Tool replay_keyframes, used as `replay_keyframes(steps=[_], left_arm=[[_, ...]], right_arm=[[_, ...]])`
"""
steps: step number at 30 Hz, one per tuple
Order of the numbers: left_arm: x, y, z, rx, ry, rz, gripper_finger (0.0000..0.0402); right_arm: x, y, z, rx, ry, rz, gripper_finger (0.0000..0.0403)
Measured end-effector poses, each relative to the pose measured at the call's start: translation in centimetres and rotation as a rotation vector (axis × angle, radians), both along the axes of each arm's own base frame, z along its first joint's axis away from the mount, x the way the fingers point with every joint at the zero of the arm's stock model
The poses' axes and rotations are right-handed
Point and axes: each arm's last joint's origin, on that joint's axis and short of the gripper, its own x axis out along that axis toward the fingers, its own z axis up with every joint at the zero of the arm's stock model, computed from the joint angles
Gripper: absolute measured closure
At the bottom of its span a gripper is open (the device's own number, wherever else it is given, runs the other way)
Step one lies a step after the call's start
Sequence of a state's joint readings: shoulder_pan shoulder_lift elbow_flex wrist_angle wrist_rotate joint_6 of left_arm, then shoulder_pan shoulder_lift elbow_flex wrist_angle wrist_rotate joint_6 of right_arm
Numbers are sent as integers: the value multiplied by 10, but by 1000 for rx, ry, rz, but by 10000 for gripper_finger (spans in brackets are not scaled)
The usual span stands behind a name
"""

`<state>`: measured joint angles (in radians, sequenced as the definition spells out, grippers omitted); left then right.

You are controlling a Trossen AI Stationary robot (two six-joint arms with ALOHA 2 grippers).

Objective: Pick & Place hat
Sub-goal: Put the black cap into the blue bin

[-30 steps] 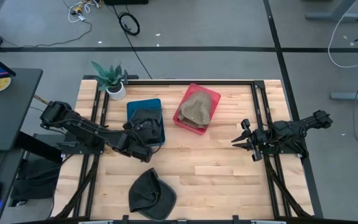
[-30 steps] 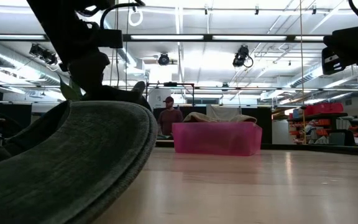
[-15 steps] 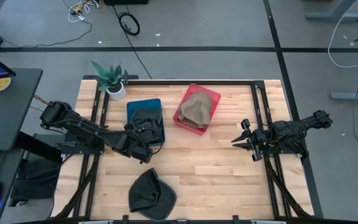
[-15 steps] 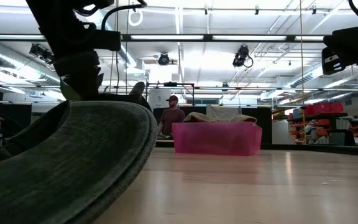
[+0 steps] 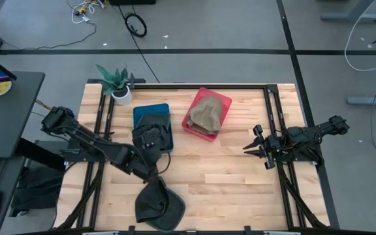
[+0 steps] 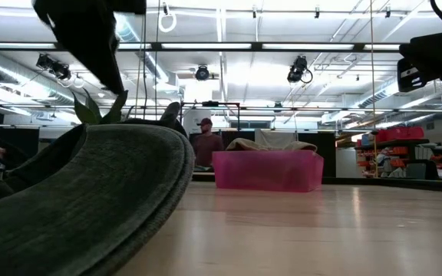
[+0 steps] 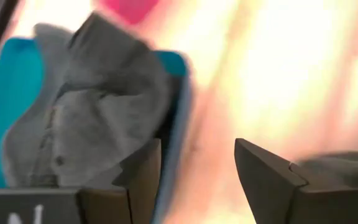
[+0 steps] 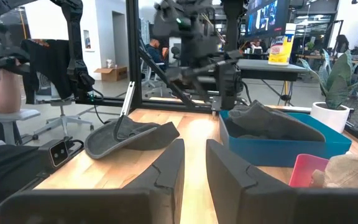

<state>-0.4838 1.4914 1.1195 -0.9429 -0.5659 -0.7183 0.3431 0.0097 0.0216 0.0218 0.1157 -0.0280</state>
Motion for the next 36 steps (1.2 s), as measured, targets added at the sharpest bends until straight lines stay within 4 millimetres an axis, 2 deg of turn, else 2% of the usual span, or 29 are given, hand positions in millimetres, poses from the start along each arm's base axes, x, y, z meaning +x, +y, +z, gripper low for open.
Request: replay_keyframes(steps=[5, 10, 15, 19, 24, 36], left_arm=[[-7, -30, 15, -34, -17, -174, 196], [-14, -57, 19, -12, -66, -380, 197], [-7, -77, 18, -27, -149, -519, 197], [5, -90, 6, -70, -136, -658, 197], [21, -90, -13, -78, -85, -723, 197], [47, -77, -41, -175, -1, -695, 197]], right_arm=[[0, 0, 0, 0, 0, 0, 332], [0, 0, 0, 0, 0, 0, 332], [0, 0, 0, 0, 0, 0, 332], [0, 0, 0, 0, 1, 0, 332], [0, 0, 0, 0, 0, 0, 332], [0, 0, 0, 0, 0, 0, 332]])
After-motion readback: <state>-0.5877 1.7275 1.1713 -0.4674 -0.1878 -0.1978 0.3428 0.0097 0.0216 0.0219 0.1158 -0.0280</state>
